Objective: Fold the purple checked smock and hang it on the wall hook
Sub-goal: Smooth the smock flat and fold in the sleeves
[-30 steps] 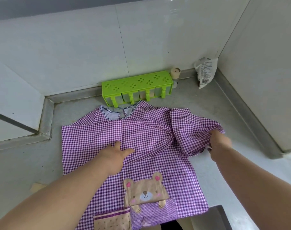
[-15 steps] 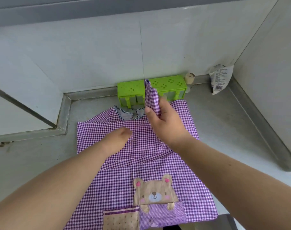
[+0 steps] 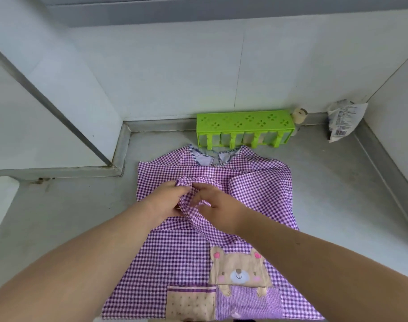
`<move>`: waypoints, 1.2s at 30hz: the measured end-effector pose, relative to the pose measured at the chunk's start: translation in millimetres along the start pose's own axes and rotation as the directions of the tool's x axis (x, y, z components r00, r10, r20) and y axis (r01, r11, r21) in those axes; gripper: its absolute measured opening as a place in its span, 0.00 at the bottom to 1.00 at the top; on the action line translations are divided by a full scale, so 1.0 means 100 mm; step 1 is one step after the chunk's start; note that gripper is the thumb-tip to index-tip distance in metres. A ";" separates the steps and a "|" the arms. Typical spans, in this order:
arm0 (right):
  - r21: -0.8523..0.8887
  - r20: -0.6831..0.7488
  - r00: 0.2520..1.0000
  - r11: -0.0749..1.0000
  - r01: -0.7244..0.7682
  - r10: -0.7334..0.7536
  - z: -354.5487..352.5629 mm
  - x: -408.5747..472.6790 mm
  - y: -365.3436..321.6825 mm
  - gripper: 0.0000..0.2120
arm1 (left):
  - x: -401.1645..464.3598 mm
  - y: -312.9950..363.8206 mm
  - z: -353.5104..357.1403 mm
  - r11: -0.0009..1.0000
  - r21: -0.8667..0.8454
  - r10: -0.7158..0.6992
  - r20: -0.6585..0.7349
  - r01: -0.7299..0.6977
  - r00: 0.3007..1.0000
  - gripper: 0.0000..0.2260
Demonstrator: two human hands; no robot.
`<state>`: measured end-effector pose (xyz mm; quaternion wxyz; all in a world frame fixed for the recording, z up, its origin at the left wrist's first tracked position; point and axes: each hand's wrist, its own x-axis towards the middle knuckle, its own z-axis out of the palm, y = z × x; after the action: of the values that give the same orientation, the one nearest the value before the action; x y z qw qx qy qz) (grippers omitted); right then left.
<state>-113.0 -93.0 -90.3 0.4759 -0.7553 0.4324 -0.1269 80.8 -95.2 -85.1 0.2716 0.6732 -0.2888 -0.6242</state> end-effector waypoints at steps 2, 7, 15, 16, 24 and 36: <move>-0.084 -0.111 0.993 0.995 -0.053 0.044 -0.03 -0.01 0.08 0.13 | 0.03 0.00 -0.13 1.000 0.020 0.007 -0.044 -0.006 0.999 0.10; -0.393 -0.248 0.944 0.868 -0.304 0.218 -0.23 -0.07 0.34 0.22 | 0.14 0.18 -0.58 0.975 0.196 0.149 -0.256 -0.100 0.955 0.11; -0.649 -0.130 0.880 0.631 -0.424 0.458 -0.35 -0.17 0.90 0.36 | 0.39 0.11 -1.15 0.798 0.600 0.256 -0.435 0.066 0.863 0.12; -0.666 -0.116 0.877 0.618 -0.417 0.467 -0.35 -0.18 0.94 0.38 | 0.40 0.06 -1.15 0.756 0.651 0.283 -0.423 0.071 0.861 0.12; -0.705 -0.034 0.897 0.625 -0.335 0.441 -0.40 -0.12 1.00 0.42 | 0.29 -0.30 -0.75 -0.002 0.971 0.372 0.222 -0.238 0.902 0.28; -0.685 -0.086 0.830 0.573 -0.451 0.551 -0.70 -0.28 1.30 0.62 | 0.36 -0.66 -0.70 0.015 0.999 0.120 -0.044 0.042 0.992 0.47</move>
<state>-241.3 -136.5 -156.3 0.2104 -0.7278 0.6099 0.2322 155.8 -76.0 -152.5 -0.2454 0.6968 -0.6454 -0.1944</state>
